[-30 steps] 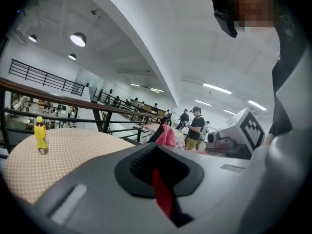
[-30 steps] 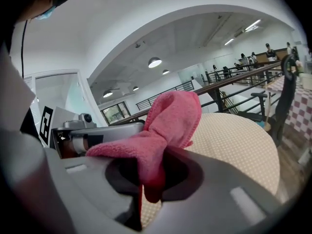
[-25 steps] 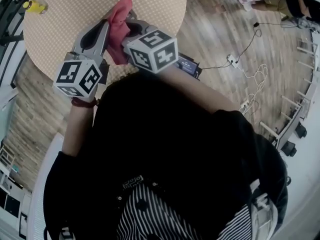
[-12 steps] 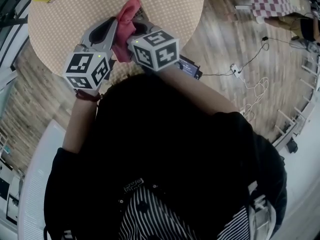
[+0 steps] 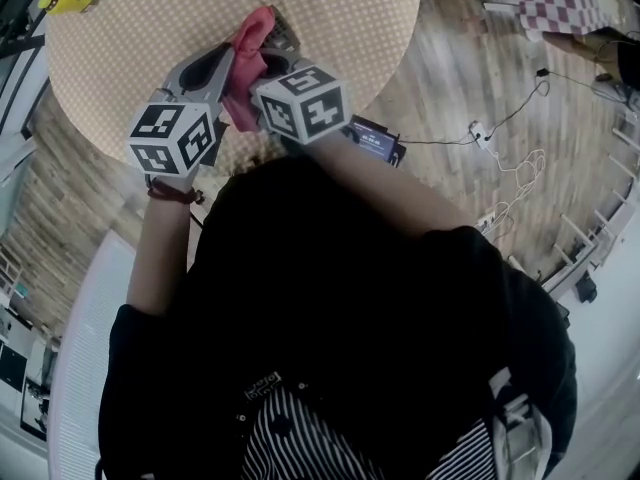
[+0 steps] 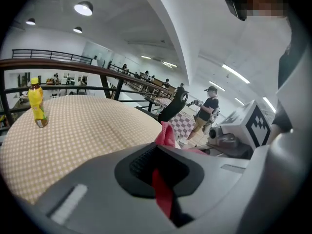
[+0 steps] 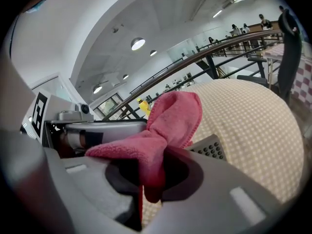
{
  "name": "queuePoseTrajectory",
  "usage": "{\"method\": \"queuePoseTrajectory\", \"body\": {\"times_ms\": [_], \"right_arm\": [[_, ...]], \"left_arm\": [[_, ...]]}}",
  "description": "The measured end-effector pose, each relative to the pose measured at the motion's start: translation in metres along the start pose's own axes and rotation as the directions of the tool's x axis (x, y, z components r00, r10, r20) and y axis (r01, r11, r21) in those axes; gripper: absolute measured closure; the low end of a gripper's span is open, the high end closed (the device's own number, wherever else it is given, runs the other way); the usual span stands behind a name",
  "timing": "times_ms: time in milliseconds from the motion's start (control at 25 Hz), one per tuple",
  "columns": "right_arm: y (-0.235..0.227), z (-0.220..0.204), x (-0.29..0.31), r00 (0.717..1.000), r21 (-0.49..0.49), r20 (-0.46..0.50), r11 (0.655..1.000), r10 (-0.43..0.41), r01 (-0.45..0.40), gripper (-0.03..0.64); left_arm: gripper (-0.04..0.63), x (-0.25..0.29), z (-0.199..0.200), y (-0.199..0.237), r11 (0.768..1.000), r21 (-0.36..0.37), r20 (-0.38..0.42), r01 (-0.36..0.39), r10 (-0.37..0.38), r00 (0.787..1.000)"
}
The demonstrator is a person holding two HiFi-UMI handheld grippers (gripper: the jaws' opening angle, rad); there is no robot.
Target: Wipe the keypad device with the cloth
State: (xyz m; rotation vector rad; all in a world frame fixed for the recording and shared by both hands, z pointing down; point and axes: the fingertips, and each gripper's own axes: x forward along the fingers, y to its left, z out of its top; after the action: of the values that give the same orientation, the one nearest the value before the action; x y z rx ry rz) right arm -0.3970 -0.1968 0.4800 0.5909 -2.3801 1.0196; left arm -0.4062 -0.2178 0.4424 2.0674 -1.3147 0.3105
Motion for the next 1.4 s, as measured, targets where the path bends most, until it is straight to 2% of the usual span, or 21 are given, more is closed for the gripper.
{"method": "queuePoseTrajectory", "body": {"times_ms": [80, 320, 640, 720, 840, 1000, 1240, 1400], "right_arm": [[-0.01, -0.007, 0.006, 1.0, -0.002, -0.02, 1.0, -0.006, 0.006, 0.552], [-0.041, -0.046, 0.029, 0.991, 0.018, -0.124, 0.999, -0.042, 0.045, 0.552], [-0.055, -0.055, 0.043, 0.984, -0.002, -0.168, 0.998, -0.056, 0.057, 0.552], [-0.061, -0.058, 0.047, 0.981, 0.009, -0.183, 0.998, -0.058, 0.061, 0.552], [-0.064, -0.06, 0.051, 0.978, 0.033, -0.205, 0.998, -0.04, 0.047, 0.552], [-0.07, -0.06, 0.062, 0.975, 0.012, -0.217, 0.999, -0.048, 0.052, 0.552], [-0.068, -0.059, 0.069, 0.971, -0.029, -0.236, 0.999, -0.033, 0.026, 0.552], [-0.074, -0.063, 0.073, 0.97, -0.037, -0.238, 0.998, -0.049, 0.042, 0.552]], "left_arm": [[0.597, 0.01, -0.007, 0.004, 1.0, 0.018, -0.048, 0.008, -0.007, 0.999], [0.595, 0.022, -0.033, 0.027, 0.997, 0.057, -0.171, -0.055, 0.064, 0.983], [0.595, 0.046, -0.069, 0.041, 0.992, 0.124, -0.308, -0.025, 0.062, 0.949], [0.595, 0.052, -0.071, 0.044, 0.989, 0.144, -0.321, -0.024, 0.07, 0.945], [0.595, 0.059, -0.075, 0.049, 0.991, 0.131, -0.323, -0.036, 0.077, 0.943], [0.595, 0.065, -0.085, 0.061, 0.993, 0.11, -0.349, -0.05, 0.086, 0.933], [0.595, 0.069, -0.082, 0.066, 0.987, 0.131, -0.393, -0.087, 0.133, 0.91], [0.595, 0.073, -0.084, 0.069, 0.992, 0.092, -0.39, -0.084, 0.114, 0.914]]}}
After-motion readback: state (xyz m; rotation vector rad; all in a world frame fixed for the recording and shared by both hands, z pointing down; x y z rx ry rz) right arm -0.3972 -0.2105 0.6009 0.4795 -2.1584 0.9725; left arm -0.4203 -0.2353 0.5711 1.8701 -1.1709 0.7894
